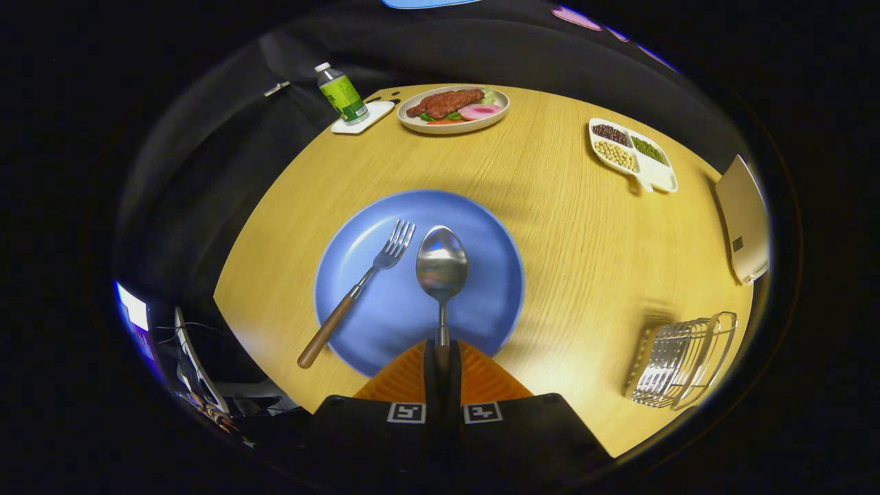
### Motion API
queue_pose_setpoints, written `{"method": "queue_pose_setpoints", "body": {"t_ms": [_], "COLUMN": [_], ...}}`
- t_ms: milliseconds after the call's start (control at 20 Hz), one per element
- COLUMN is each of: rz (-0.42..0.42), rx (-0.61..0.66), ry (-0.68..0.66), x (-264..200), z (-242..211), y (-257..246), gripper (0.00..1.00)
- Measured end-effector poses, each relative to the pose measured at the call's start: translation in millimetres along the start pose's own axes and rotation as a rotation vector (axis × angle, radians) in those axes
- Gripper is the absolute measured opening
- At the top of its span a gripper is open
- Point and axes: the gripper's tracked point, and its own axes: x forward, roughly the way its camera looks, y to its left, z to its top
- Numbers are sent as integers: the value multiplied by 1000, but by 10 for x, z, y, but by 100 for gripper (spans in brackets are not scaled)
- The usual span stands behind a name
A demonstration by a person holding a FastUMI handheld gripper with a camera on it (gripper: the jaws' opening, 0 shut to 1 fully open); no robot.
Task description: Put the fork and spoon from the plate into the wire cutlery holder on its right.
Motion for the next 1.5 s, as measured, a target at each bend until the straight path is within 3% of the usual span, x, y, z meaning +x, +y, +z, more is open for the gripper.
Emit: {"method": "queue_pose_setpoints", "body": {"t_ms": [200, 450, 650, 850, 1100, 1500], "rz": [29, -33, -70, -61, -90, -113], "rx": [12, -23, -15, 14, -64, -141], "ry": [-1, 94, 164, 236, 400, 525], "x": [-597, -1218, -1428, -1522, -1459, -1224], "z": [-28, -261, -432, -541, -731, -687], "y": [-212, -913, -1433, -1706, -2012, -2178], "gripper": [5, 5, 5, 5, 5, 7]}}
